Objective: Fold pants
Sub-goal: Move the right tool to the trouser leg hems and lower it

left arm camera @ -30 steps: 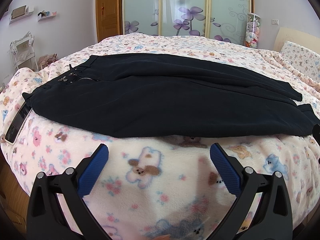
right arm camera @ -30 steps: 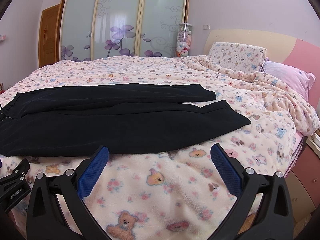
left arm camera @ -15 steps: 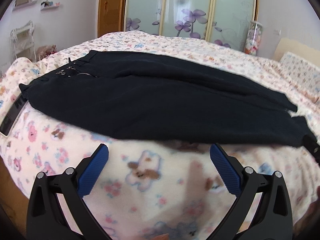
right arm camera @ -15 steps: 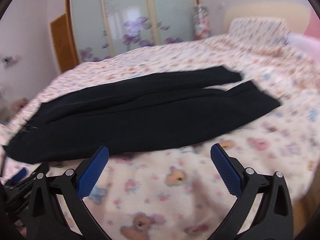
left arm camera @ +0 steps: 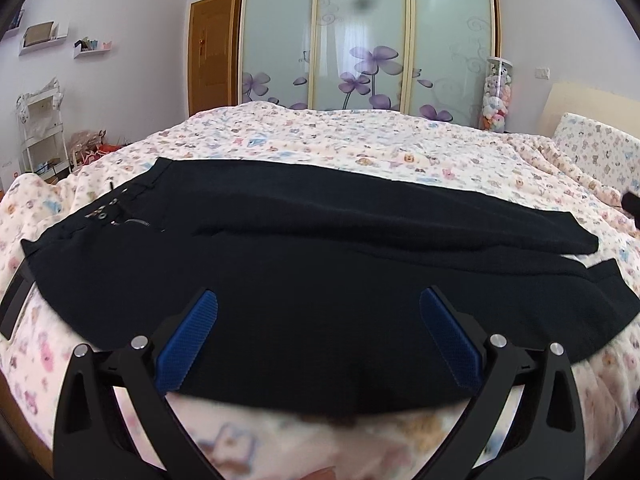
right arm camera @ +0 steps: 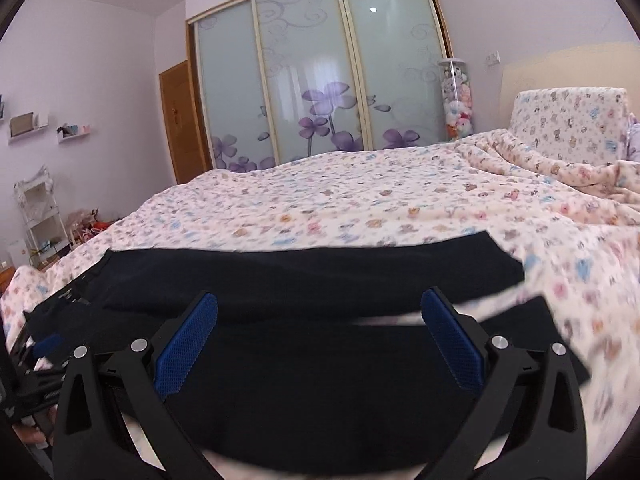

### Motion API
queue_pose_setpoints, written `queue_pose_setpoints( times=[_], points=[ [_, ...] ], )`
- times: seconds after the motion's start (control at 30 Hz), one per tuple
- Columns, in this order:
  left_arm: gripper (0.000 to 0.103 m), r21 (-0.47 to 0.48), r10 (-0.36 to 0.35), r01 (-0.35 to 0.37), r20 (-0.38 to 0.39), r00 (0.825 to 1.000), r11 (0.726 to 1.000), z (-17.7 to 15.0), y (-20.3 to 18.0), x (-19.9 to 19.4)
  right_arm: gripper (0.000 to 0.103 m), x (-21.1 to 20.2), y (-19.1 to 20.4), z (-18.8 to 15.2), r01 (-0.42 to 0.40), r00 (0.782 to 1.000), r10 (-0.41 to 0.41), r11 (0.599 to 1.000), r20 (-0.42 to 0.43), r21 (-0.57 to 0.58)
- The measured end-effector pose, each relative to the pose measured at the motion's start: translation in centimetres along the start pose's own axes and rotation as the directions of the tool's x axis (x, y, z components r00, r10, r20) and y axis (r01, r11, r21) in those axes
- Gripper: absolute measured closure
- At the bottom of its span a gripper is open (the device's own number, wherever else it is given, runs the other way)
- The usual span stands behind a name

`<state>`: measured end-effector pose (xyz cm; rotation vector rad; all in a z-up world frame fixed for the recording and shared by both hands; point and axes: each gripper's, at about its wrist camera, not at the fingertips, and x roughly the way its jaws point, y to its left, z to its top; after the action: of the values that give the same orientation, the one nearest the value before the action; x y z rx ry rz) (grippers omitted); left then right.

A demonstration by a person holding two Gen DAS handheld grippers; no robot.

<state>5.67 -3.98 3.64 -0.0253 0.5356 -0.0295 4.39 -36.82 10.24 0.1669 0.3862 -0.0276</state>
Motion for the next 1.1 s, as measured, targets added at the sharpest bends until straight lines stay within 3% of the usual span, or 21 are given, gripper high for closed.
queue_pose_setpoints(
  times=[0.17,0.33,0.53,0.77,0.93,1.03,1.1],
  points=[
    [0.002,-0.007,0.034,-0.033,0.03,0.999,0.999,1.2,-1.1,2.2,0.001,8.1,-6.9,4.7,-0.018,0.989,0.032,0.995,-0.142,0.097],
    [0.002,-0.015,0.084,-0.083,0.05,0.995,0.996,1.4,-2.3,3.6,0.001,15.0,-14.1,7.1,0.045,0.975,0.008,0.971,-0.223,0.235],
    [0.002,0.001,0.012,-0.012,0.07,0.997,1.0,4.8,-3.2,5.0,0.003,19.6,-19.7,7.5,0.13,0.966,-0.045,0.936,-0.254,0.328],
    [0.002,0.029,-0.006,0.005,0.043,0.999,1.0,6.3,-4.3,8.5,0.025,23.7,-22.9,5.4,0.23,0.927,-0.094,0.907,-0.364,0.352],
    [0.002,0.008,-0.013,0.013,-0.02,1.0,1.0,5.8,-3.7,10.3,0.028,25.0,-24.1,3.9,0.322,0.897,-0.177,0.889,-0.406,0.325],
    [0.002,-0.004,-0.03,0.03,-0.058,0.998,1.0,5.1,-3.5,10.7,0.047,25.3,-24.2,3.1,0.315,0.895,-0.17,0.895,-0.413,0.315],
    [0.002,-0.014,-0.044,0.043,-0.064,0.997,0.999,5.1,-3.4,10.9,0.07,25.2,-23.9,3.0,0.314,0.894,-0.179,0.905,-0.411,0.288]
  ],
)
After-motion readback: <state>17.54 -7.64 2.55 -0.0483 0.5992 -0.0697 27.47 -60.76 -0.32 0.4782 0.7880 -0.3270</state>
